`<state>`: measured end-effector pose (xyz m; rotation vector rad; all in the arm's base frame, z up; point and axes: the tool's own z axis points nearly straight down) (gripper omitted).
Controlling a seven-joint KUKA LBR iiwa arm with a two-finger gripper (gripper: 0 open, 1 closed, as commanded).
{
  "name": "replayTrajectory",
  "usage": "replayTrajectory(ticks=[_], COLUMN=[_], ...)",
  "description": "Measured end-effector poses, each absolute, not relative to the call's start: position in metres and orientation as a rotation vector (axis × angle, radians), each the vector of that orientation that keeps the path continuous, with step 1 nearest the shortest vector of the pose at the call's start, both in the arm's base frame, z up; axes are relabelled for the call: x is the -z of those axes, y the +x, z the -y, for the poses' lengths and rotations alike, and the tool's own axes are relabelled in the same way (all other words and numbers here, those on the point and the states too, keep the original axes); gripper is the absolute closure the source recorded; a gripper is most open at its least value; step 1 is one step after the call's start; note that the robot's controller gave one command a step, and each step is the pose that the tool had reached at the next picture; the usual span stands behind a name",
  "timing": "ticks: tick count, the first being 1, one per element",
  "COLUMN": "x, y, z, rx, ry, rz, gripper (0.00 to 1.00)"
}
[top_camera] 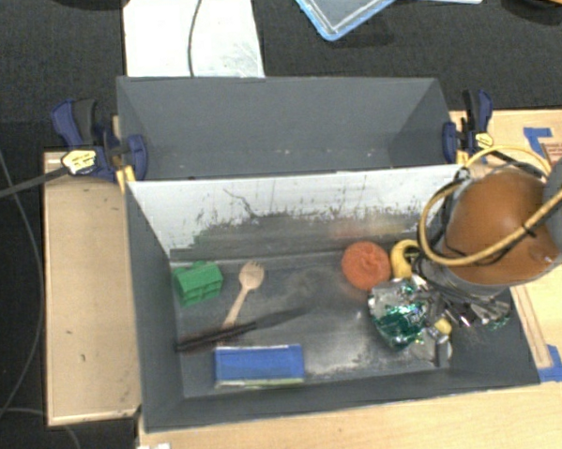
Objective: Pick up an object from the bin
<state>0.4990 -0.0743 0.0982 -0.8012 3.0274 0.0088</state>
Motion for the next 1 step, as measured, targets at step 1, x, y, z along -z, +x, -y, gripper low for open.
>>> replayTrajectory(ticks=[1], x=[-0.0978], y=[0.4987], z=[0.0789], rx=[-0.012], ry=[-0.349], rz=[-3.116], gripper=[0.00])
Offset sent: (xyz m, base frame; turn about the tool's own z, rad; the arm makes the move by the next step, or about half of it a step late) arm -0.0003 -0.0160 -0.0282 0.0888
